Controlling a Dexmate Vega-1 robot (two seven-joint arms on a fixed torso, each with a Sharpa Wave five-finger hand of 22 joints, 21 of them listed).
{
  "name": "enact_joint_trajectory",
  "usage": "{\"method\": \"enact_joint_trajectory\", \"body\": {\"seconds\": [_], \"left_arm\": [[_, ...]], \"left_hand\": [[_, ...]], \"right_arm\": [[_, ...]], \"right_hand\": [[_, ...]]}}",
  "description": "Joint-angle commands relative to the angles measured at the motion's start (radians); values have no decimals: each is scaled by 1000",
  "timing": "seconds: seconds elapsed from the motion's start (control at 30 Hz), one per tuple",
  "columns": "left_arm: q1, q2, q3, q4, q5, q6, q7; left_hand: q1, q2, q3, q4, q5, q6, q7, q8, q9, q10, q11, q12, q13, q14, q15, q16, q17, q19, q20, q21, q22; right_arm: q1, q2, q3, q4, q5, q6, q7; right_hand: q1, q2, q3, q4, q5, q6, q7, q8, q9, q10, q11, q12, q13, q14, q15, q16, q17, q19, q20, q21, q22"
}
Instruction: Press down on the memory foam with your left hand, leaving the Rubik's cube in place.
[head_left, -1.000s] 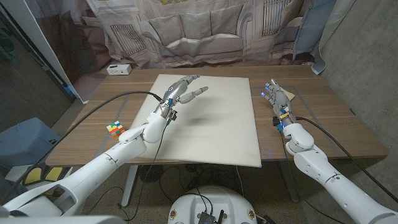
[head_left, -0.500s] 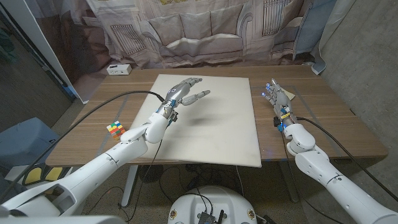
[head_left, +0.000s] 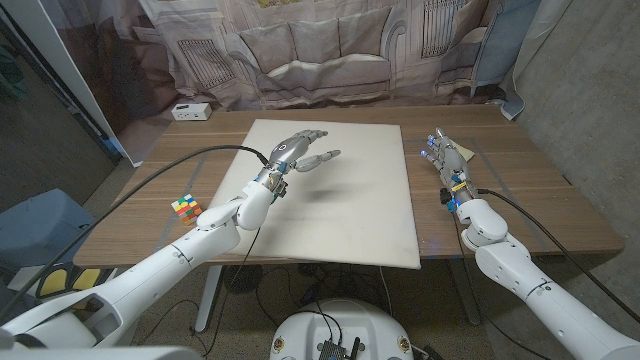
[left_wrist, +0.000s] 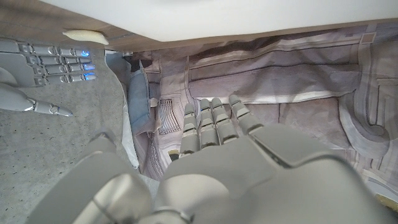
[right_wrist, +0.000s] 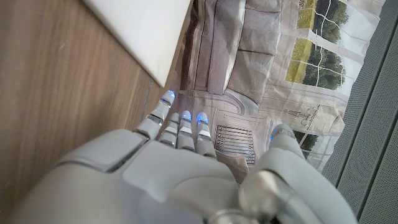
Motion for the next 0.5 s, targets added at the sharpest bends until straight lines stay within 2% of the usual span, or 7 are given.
{"method": "enact_joint_trajectory", "body": {"seconds": [0.03, 0.5], "left_arm": [[-12, 5, 26, -19, 5, 60, -48], [-39, 4, 62, -37, 25, 144, -127]], "left_hand": [[5, 5, -1, -4, 0, 6, -8, -4, 4, 5, -2, -2, 4, 13, 0, 1, 3, 3, 10, 4, 2], [3, 6, -2, -5, -1, -4, -12, -10, 5, -5, 0, -8, 4, 1, 3, -6, 4, -3, 10, 1, 3]], "right_arm": [[-4, -5, -1, -9, -1, -13, -5], [-1, -2, -2, -2, 4, -16, -3]], "right_hand": [[3, 12, 3, -9, 5, 1, -8, 2, 3, 14, -2, 3, 1, 6, 5, 4, 1, 6, -1, -3, 5], [9, 16, 6, -12, 4, 1, -8, 2, 3, 15, -1, 3, 1, 6, 6, 4, -2, 7, 2, -8, 5]]}}
